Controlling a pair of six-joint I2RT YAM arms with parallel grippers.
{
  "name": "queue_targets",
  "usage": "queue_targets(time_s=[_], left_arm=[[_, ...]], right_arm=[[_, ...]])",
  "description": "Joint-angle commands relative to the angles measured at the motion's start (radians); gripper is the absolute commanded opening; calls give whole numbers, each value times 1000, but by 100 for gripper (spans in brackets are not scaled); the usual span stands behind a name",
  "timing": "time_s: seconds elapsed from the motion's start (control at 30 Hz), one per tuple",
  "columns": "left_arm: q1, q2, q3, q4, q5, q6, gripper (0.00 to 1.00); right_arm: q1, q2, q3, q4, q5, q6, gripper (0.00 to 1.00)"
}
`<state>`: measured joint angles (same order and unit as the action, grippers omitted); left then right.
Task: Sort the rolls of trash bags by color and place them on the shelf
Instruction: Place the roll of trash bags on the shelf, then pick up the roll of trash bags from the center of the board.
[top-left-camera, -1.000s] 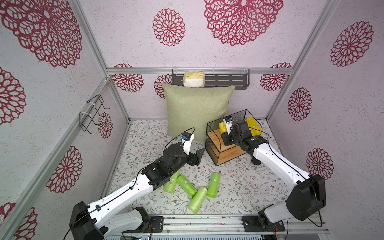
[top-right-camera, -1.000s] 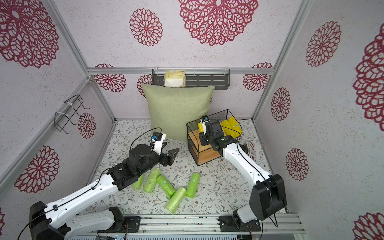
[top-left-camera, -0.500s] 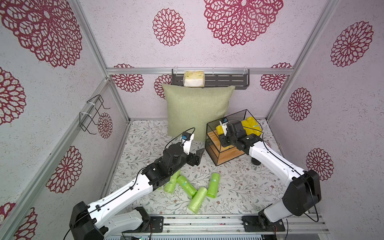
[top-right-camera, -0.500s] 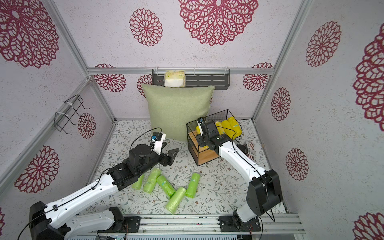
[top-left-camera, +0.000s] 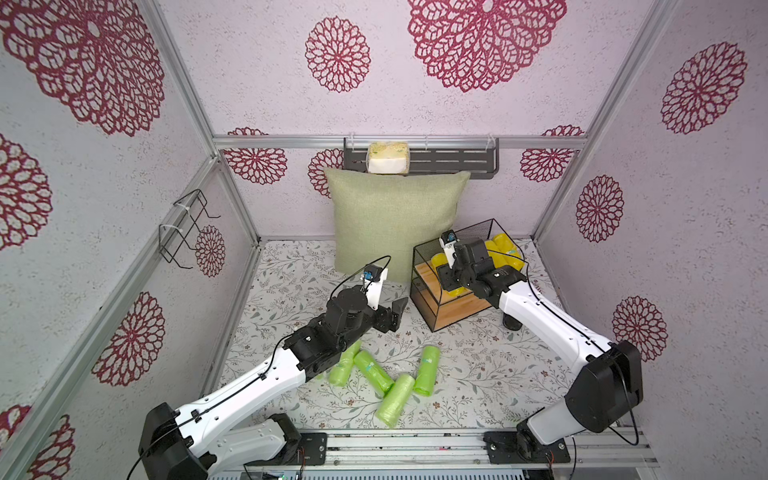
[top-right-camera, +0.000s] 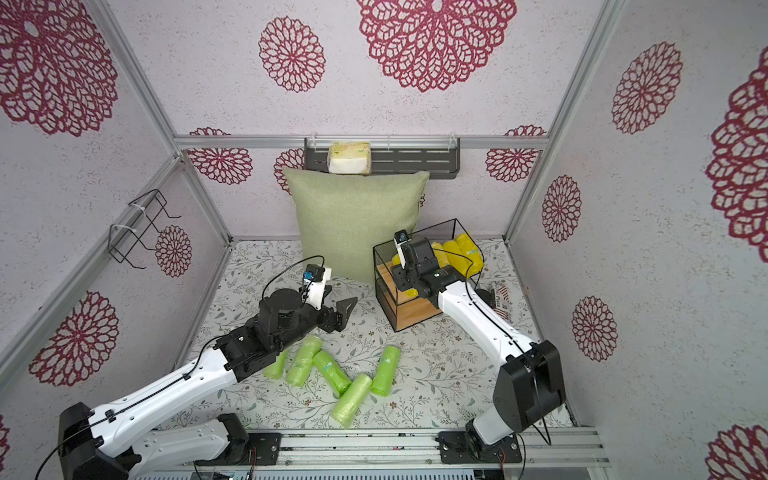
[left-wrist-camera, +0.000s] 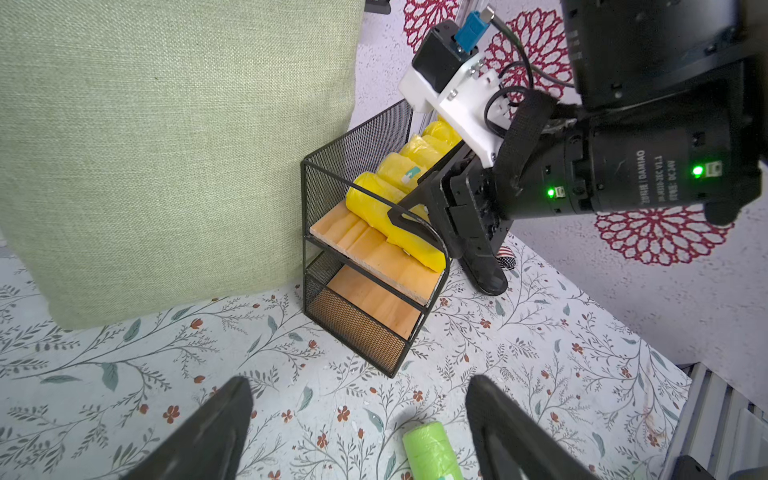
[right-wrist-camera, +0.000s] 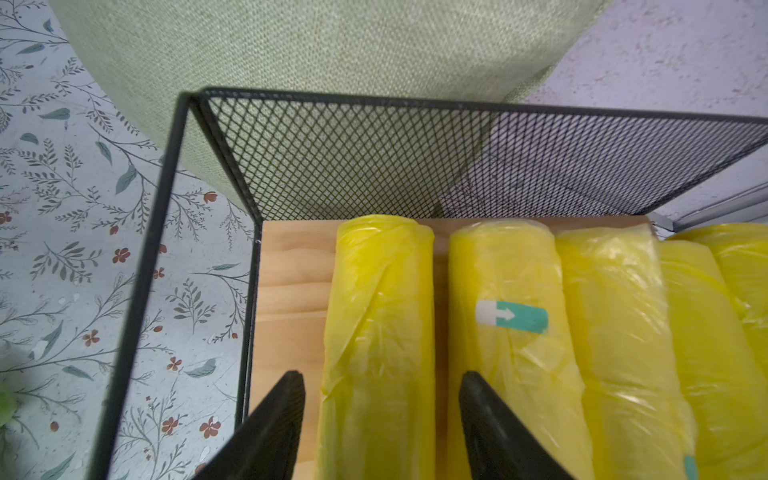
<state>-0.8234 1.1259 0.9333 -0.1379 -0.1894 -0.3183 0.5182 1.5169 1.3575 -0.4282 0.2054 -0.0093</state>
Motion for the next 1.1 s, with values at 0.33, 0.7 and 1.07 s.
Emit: queue_targets(time_s=[0.33, 0.7, 1.07], left_arm=[[-22, 156, -3, -172, 252, -169, 84], [-165, 501, 122, -147, 272, -297, 84], [-222, 722, 203, -140, 215, -325, 80]], right_arm=[[4, -360, -69, 48, -32, 36, 74], [-1, -524, -203, 38, 2, 49, 76], [-7, -588, -257, 31, -21, 64, 77]])
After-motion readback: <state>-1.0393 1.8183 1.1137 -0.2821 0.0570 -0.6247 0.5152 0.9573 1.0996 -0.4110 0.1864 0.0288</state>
